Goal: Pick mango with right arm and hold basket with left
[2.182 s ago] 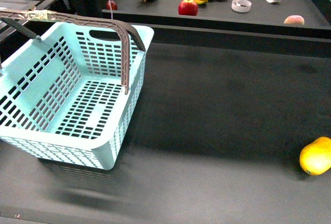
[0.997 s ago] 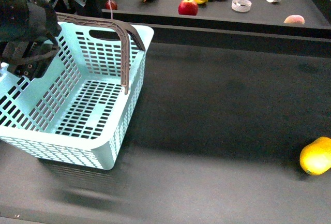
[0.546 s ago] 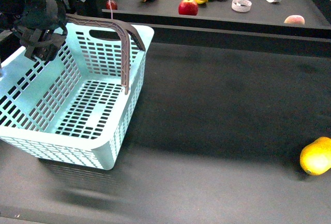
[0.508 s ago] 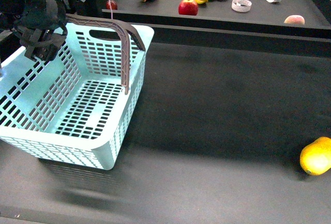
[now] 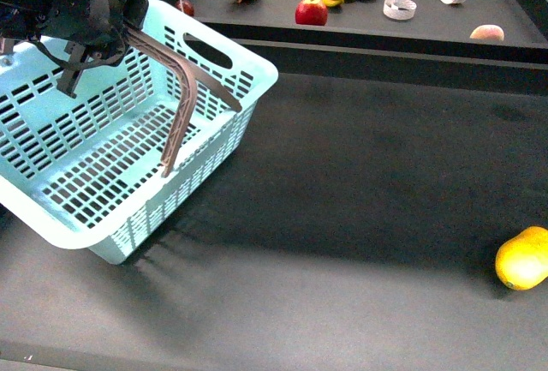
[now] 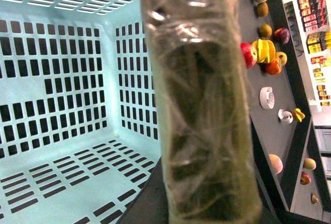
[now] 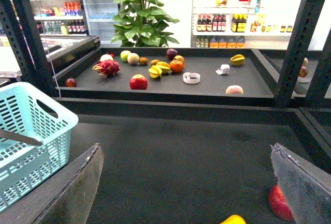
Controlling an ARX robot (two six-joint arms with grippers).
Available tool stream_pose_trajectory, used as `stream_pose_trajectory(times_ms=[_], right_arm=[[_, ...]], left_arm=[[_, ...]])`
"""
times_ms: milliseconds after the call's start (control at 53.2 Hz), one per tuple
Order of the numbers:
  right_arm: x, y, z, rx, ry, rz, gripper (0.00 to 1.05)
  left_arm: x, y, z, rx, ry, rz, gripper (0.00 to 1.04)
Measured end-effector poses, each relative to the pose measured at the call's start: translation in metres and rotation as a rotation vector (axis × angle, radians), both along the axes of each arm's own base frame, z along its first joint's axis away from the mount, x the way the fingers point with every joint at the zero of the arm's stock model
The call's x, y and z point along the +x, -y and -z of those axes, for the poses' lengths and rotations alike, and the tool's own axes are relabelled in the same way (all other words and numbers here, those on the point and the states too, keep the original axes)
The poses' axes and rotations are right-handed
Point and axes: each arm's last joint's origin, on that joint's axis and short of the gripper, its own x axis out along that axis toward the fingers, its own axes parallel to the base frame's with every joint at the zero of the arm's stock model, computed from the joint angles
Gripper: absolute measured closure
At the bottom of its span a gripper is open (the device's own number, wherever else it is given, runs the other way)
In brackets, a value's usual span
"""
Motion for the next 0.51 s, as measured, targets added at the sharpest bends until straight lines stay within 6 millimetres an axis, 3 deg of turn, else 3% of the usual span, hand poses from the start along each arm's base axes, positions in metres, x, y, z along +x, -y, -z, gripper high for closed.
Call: stream_pose_trajectory(times_ms=[207, 508], right_arm=[[0.0, 0.0, 0.0, 0.0, 0.0, 0.0, 0.08], [0.0, 0.0, 0.0, 0.0, 0.0, 0.0, 0.08]], left_arm=[[-0.027, -0.004, -0.009, 0.013, -0.001, 0.002, 0.97], [-0.069, -0.003, -0.046, 0.063, 0.117, 0.106, 0.97]])
